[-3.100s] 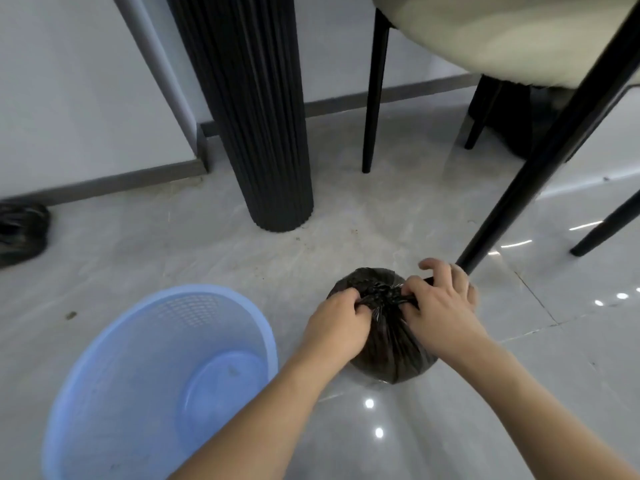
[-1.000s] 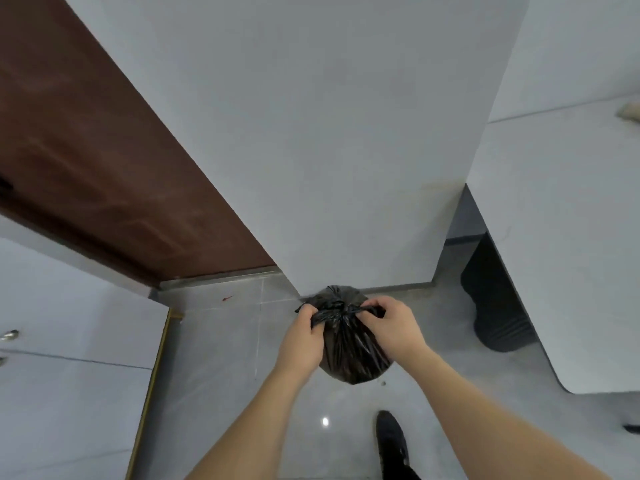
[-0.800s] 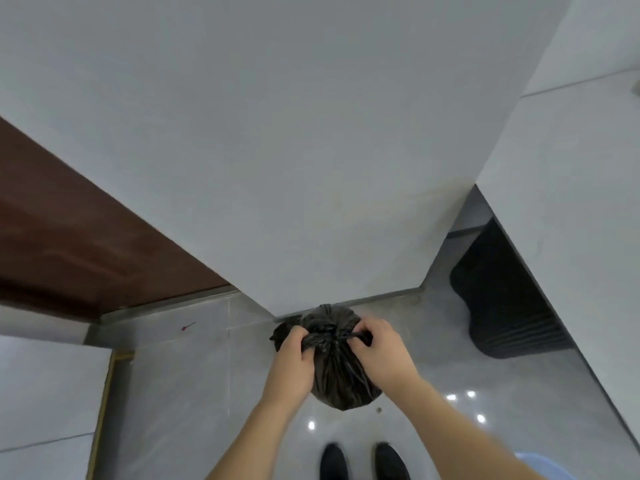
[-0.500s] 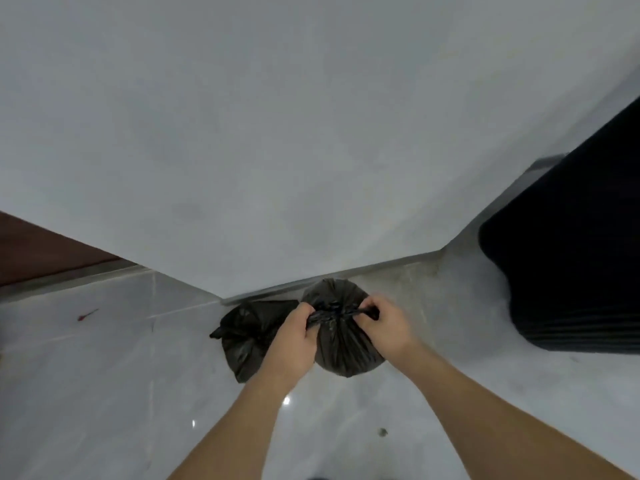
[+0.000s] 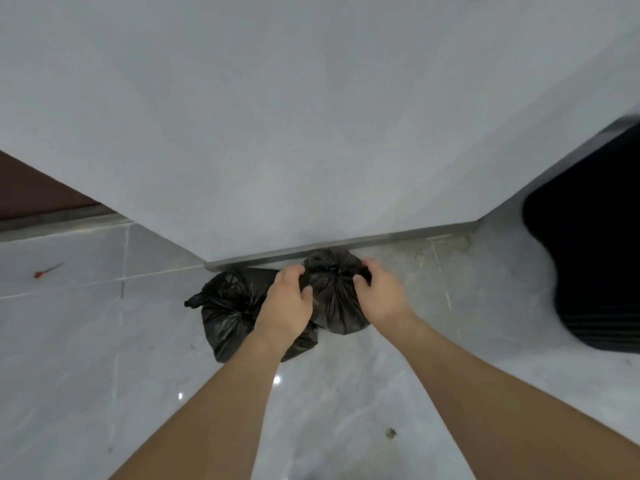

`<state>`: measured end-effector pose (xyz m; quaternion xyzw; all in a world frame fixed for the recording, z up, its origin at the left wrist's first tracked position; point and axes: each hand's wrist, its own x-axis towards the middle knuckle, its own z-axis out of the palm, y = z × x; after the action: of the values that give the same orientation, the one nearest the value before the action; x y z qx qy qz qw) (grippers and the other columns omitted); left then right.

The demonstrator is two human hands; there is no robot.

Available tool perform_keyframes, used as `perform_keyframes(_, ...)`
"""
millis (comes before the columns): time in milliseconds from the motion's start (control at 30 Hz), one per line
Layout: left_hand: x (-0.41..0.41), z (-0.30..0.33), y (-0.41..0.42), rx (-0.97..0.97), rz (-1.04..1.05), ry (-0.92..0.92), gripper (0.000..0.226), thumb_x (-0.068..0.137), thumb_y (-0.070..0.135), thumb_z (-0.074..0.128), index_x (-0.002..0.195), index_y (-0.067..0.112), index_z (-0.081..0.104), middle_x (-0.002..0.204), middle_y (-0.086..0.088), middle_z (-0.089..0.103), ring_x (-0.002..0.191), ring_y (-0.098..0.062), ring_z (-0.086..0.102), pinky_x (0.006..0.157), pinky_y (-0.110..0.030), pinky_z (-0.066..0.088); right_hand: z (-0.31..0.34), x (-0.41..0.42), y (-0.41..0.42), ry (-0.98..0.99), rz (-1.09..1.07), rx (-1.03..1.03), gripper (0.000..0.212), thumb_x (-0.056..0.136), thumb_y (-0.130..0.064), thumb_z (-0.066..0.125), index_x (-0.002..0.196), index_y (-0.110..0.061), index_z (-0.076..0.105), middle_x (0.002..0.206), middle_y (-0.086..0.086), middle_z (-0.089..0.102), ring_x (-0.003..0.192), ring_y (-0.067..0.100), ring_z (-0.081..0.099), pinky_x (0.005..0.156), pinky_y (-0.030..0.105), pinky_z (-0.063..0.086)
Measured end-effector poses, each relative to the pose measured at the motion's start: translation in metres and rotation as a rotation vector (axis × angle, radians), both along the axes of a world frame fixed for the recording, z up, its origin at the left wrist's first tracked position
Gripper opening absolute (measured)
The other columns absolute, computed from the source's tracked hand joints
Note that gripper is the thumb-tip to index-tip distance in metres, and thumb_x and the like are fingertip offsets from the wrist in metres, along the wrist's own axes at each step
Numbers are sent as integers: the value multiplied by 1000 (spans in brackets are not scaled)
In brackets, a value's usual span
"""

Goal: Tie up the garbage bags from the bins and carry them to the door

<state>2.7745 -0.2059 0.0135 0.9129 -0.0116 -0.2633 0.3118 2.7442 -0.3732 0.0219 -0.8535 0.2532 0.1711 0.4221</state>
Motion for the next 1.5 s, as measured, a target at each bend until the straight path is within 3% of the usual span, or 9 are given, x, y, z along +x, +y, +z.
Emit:
perform_keyframes(133, -4, 114, 2, 107, -169, -182, 35, 100, 24, 43, 132, 10, 49, 131, -8, 53, 120, -24, 47, 104, -34, 39, 122, -13, 0, 29, 196, -144, 42, 102, -21, 36, 140, -5, 40, 145, 14, 43, 133, 26, 39, 110, 32, 28)
perform_keyframes(233, -5, 236, -4, 153, -234, -329, 38, 102, 25, 38, 135, 9, 48, 140, -9, 49, 131, -25, 39, 112, -33, 28, 250, -25, 0, 18, 289, -171, 50, 104, -25, 30, 150, -6, 24, 158, 9, 25, 146, 20, 18, 118, 29, 12)
perform_keyframes(333, -19, 387, -14, 193, -242, -387, 44, 103, 28, 33, 143, 9, 37, 150, -9, 37, 142, -26, 25, 118, -34, 17, 402, -44, -7, -64, 335, -210, 50, 104, -21, 30, 150, -3, 22, 158, 12, 23, 146, 21, 16, 118, 28, 9)
perform_keyframes(467, -61, 586, -25, 189, -271, -522, 46, 103, 29, 31, 144, 8, 33, 152, -10, 34, 142, -27, 23, 118, -40, 18, 589, -86, -21, -177, 425, -344, 52, 104, -22, 30, 150, -2, 20, 159, 14, 20, 146, 24, 15, 119, 34, 9)
perform_keyframes(633, -110, 744, -26, 188, -260, -742, 48, 103, 29, 28, 146, 8, 29, 154, -8, 30, 144, -25, 20, 119, -41, 15, 730, -138, -39, -311, 396, -449, 54, 104, -26, 29, 151, -3, 18, 160, 14, 18, 147, 23, 12, 120, 36, 7)
perform_keyframes(800, -128, 804, -10, 238, -287, -824, 50, 104, 30, 26, 149, 8, 23, 157, -9, 24, 147, -24, 13, 120, -39, 8, 791, -171, -47, -361, 305, -510, 56, 104, -29, 28, 152, -3, 15, 161, 13, 15, 148, 22, 10, 120, 36, 5)
perform_keyframes(1067, -154, 820, -27, 194, -483, -826, 51, 104, 30, 27, 149, 7, 24, 157, -9, 26, 146, -24, 16, 120, -40, 10, 817, -240, -54, -414, 97, -575, 51, 102, -23, 33, 147, 0, 26, 155, 16, 29, 143, 26, 23, 117, 34, 13)
perform_keyframes(1167, -172, 824, -53, 131, -546, -809, 50, 104, 29, 28, 148, 7, 25, 156, -8, 26, 146, -23, 16, 120, -40, 9, 816, -283, -71, -384, -1, -612, 50, 102, -23, 34, 146, -2, 28, 153, 13, 32, 142, 24, 24, 113, 29, 11)
perform_keyframes(1500, -290, 830, -191, 4, -906, -810, 50, 104, 28, 26, 150, 9, 23, 157, -6, 24, 146, -20, 17, 120, -41, 9, 812, -456, -153, -252, -411, -622, 53, 102, -23, 33, 150, -3, 22, 158, 12, 23, 146, 22, 17, 117, 32, 8)
